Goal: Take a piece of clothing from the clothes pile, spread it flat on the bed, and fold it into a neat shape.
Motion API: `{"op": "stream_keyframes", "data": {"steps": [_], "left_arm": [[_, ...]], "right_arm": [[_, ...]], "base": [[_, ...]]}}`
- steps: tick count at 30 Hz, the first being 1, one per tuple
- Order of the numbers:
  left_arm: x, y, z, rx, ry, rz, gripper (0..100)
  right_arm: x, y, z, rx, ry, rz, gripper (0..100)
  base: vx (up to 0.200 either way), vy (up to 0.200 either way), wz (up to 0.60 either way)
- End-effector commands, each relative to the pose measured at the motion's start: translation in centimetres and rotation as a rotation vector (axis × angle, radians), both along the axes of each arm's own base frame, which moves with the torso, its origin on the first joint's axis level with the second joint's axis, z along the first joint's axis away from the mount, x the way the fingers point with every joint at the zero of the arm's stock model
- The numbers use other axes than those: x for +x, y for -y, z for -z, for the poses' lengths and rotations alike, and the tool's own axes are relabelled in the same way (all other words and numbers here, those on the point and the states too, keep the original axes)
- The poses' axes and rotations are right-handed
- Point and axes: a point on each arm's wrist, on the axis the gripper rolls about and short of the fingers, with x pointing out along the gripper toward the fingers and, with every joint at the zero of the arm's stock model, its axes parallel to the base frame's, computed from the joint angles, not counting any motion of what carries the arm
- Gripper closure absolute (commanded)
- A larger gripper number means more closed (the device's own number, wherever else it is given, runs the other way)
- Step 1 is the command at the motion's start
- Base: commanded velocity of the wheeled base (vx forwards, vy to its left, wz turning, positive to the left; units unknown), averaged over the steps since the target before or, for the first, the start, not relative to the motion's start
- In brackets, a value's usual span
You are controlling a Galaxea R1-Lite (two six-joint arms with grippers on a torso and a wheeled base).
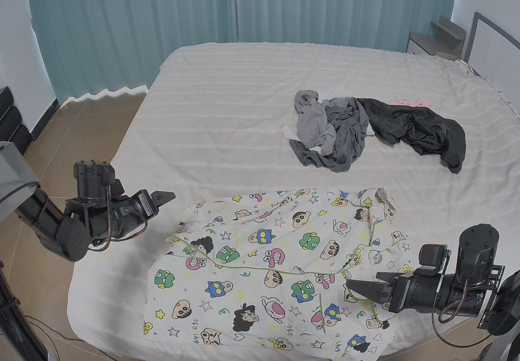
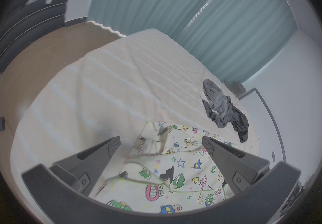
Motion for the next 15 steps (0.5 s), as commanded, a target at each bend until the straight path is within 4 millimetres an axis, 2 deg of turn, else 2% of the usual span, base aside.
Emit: {"op": "stream_keyframes", "data": {"steps": [1,8,13,15], "left_arm": [[4.2,1.9,2.6,0.017,-0.040,0.122,0],[7.2,3.2,4.2,-0.003,-0.083,0.171,0],[7.5,3.9,4.4,-0.017,-0.087,0.193,0],[7.7,4.8,4.7,-0.019,-0.089,0.214,0]], "right_arm": [[-0.1,0.0,0.2,-0.005,-0.007,-0.001,0],[-0.3,-0.2,0.4,-0.012,-0.015,-0.017,0],[-0.3,-0.2,0.4,-0.014,-0.017,-0.017,0],[-0.2,-0.2,0.6,-0.021,-0.026,-0.017,0]], "base": [[0.000,0.000,0.00],[0.000,0.000,0.00],[0.000,0.000,0.00],[0.000,0.000,0.00]]}}
